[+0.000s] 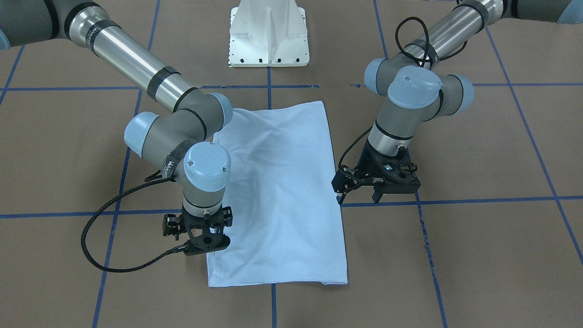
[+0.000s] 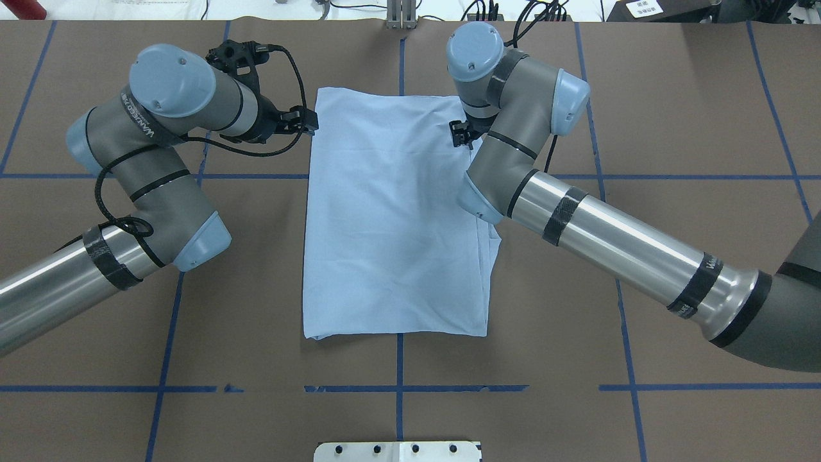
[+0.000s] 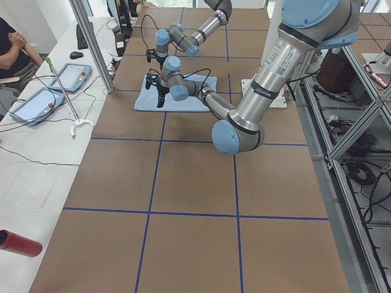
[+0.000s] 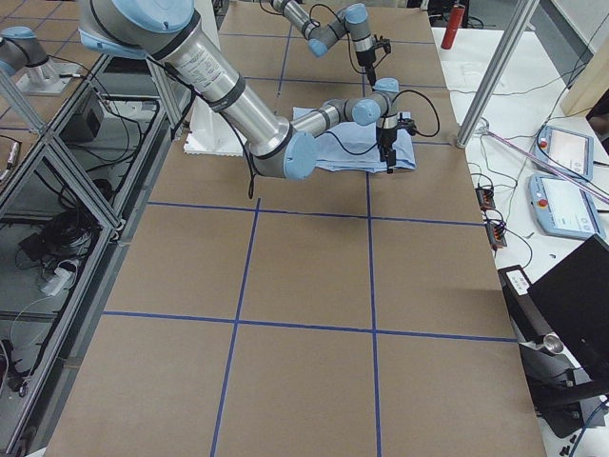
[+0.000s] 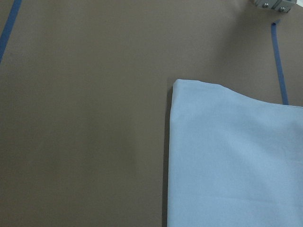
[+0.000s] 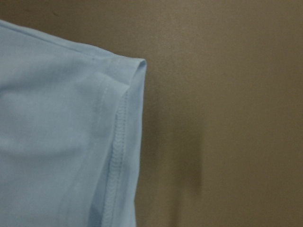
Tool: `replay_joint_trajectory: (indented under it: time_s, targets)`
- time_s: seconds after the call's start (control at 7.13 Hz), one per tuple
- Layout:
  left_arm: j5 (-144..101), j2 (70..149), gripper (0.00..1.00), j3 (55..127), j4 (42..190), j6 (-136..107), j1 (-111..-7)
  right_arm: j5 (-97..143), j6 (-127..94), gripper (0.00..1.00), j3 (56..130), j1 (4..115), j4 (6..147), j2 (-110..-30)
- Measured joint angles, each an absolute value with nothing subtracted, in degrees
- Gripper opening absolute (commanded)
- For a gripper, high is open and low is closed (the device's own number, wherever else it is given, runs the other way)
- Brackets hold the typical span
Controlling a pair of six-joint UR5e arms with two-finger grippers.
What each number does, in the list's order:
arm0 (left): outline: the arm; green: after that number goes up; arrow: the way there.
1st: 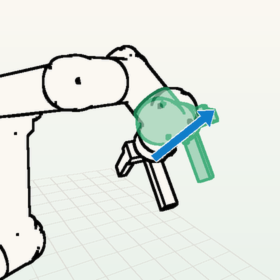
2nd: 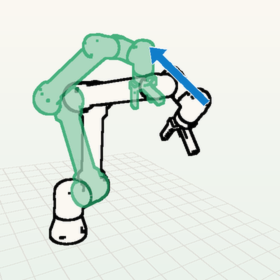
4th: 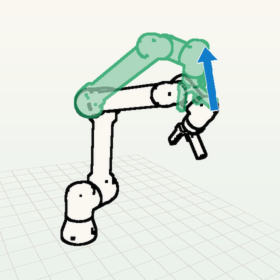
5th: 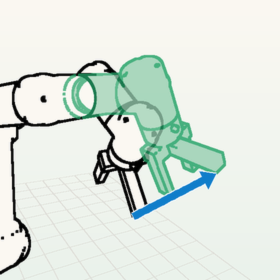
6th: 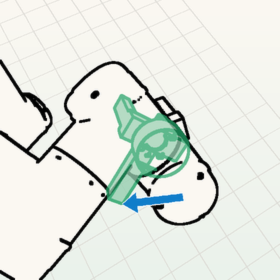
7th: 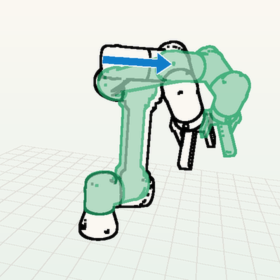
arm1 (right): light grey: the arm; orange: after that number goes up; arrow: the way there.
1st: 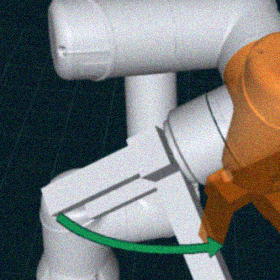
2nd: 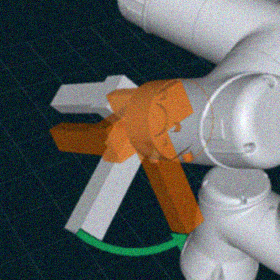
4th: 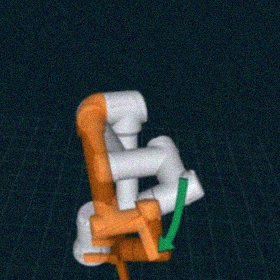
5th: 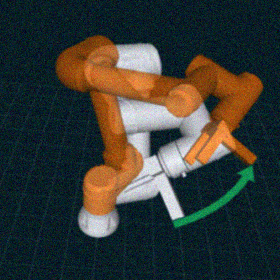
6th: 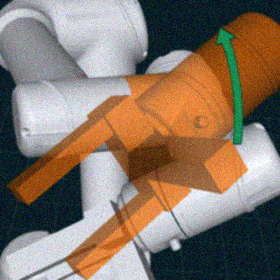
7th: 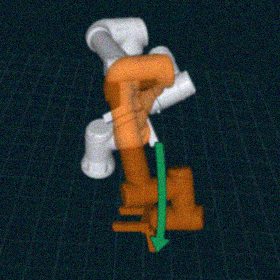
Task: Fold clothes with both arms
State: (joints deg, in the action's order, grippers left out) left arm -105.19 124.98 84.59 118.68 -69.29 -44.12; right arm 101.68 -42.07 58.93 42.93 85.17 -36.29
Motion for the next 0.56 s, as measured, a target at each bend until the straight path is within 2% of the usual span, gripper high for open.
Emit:
replay_joint_trajectory:
  time_s: [0.28, 0.56]
  targets:
    - [-106.3, 125.1, 1.0, 85.3, 118.7, -69.4, -44.1, 103.8, -41.1, 1.0, 59.7, 44.0, 85.2, -36.3]
    - [-112.1, 123.9, 1.0, 88.6, 118.3, -71.3, -44.1, 110.2, -41.9, 1.0, 65.7, 44.7, 85.8, -37.4]
